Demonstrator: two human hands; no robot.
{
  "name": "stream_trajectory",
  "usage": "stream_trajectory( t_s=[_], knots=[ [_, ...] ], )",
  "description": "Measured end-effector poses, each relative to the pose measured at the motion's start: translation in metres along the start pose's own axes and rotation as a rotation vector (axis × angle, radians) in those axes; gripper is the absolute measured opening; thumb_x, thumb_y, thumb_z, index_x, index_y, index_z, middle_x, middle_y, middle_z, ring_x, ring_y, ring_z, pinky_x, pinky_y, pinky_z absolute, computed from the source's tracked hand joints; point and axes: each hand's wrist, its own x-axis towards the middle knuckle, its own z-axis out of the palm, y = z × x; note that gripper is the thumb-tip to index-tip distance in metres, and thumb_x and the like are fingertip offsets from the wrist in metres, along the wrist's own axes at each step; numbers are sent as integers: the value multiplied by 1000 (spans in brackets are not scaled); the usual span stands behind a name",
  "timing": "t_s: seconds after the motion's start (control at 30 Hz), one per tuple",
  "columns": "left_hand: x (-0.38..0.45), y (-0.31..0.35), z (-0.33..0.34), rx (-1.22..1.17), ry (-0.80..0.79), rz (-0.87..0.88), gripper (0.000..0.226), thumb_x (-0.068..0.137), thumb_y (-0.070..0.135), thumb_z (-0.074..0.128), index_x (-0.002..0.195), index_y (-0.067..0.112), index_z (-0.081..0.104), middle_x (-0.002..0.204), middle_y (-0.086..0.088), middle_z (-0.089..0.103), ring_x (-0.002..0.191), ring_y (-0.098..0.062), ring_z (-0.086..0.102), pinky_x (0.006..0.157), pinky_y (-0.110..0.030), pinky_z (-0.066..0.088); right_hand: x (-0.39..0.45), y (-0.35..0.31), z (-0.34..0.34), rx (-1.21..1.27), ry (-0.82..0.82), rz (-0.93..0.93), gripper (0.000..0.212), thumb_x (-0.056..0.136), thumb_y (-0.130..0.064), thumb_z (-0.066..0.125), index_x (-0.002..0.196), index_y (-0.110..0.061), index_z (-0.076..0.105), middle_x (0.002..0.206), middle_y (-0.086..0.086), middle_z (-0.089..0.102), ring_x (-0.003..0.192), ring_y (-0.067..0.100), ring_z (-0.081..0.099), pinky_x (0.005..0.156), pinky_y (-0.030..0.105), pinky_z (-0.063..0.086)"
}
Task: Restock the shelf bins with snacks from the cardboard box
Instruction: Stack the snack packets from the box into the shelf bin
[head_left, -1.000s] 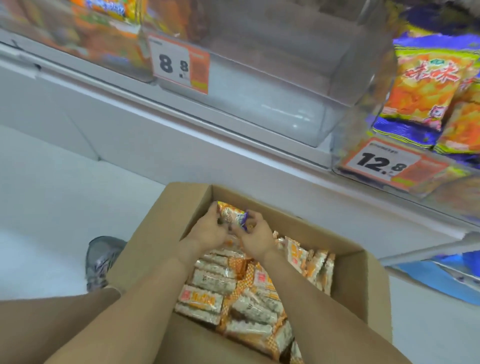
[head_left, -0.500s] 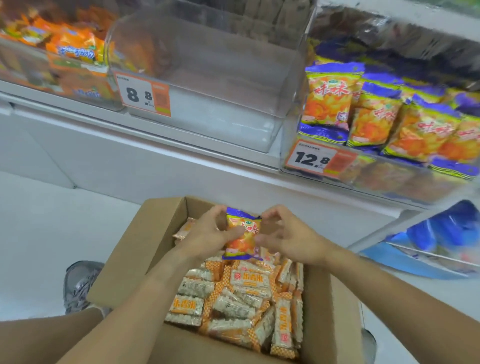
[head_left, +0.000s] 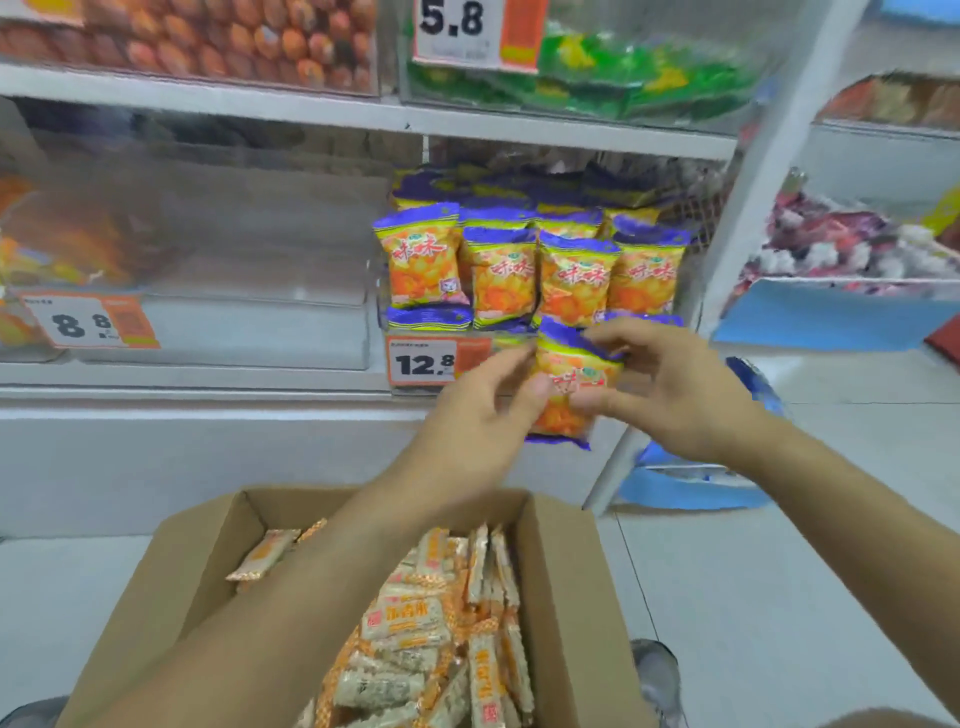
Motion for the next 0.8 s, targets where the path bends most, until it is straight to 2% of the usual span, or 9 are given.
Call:
stream_trajectory(
  t_s=[0.07,0.13,0.23,0.33,0.43,0.53,0.67,0.73,0.8],
  knots=[
    [22,9,12,283,76,177,43,93,33,54,134,19,58,127,5,60,119,-10,57,104,-36,45,5,10,-19,-94,273,-126,44,81,-13,83,113,-32,60,112,-12,55,102,3,62,84,27,57],
    [42,15,23,482,137,281,44,90,26,54,133,18,58,127,2,55,121,-17,50,105,-40,41,12,20,-31,-128,494,-209,45,86,-6,76,121,-29,59,117,-5,46,110,8,56,91,30,56],
    [69,15,37,773,140,296,50,86,28,57,136,19,54,141,-6,45,131,-28,39,109,-48,36,27,38,-49,-158,651,-185,42,89,-5,69,125,-26,61,120,1,40,111,14,54,97,39,54],
    [82,7,44,934,99,250,58,84,28,62,140,22,49,152,-11,33,139,-35,30,110,-53,33,48,54,-71,-277,548,-52,45,92,-9,66,133,-25,58,124,1,35,110,13,52,106,40,48],
    [83,0,47,979,99,286,62,82,23,61,143,21,46,154,-13,29,139,-38,30,110,-54,33,62,61,-81,-456,277,63,59,93,-8,64,146,-26,45,131,7,41,122,23,51,106,22,32],
    [82,-5,47,982,107,323,65,81,22,59,144,22,45,154,-14,30,140,-40,30,110,-56,33,65,65,-83,-497,151,47,59,93,-5,61,145,-26,44,139,9,43,128,25,48,107,28,35],
    [83,-9,48,1005,154,372,66,79,20,62,143,24,47,154,-11,33,143,-36,28,115,-56,24,56,79,-76,-650,132,17,51,99,-22,50,150,-20,44,156,12,33,139,38,30,117,44,22],
    [82,-11,48,1002,177,401,65,79,21,61,143,25,48,154,-9,34,145,-34,26,117,-55,20,51,85,-70,-748,145,0,64,96,-44,36,156,-23,33,164,7,25,147,41,19,120,53,18],
    [80,-13,48,978,193,416,66,79,20,62,143,25,48,154,-9,35,145,-33,25,117,-54,19,47,84,-66,-718,247,-30,70,94,-51,35,158,-23,26,166,6,20,151,37,16,121,55,18]
  ],
)
